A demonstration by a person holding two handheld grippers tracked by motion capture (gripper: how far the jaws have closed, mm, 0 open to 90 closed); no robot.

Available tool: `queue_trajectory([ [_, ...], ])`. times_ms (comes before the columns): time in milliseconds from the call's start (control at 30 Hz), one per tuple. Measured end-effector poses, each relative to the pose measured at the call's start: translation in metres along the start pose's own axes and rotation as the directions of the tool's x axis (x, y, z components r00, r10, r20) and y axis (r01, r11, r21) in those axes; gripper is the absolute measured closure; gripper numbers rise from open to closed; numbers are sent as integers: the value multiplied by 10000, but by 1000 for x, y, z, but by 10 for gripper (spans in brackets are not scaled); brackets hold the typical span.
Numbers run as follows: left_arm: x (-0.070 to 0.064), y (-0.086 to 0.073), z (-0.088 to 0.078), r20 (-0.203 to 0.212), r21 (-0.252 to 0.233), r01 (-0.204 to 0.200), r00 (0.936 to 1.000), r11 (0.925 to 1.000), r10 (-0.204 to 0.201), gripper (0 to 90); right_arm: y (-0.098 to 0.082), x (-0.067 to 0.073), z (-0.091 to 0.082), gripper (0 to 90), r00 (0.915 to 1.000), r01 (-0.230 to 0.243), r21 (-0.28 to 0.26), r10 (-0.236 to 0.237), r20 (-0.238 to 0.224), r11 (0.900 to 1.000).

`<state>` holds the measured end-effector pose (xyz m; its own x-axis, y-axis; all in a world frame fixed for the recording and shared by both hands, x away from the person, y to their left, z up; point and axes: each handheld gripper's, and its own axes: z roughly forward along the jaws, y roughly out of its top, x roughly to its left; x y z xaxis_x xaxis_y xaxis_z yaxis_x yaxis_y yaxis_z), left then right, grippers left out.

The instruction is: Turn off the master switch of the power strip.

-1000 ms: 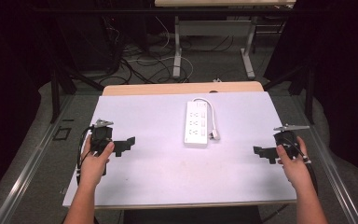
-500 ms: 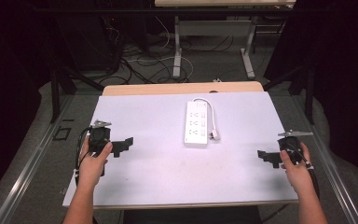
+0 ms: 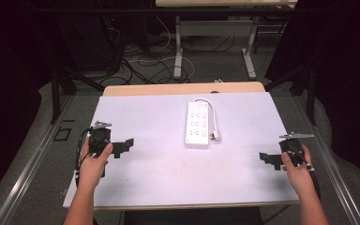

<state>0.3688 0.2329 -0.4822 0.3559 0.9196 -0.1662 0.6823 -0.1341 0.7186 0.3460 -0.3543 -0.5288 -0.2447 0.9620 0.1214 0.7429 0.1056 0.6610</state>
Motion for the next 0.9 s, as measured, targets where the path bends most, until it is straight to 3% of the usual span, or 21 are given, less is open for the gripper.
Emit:
queue_trajectory([
  [900, 1, 0, 1, -57, -46, 74, 10000, 10000, -74, 9, -1, 4, 6, 30, 9999, 163, 192, -164, 12, 9997],
])
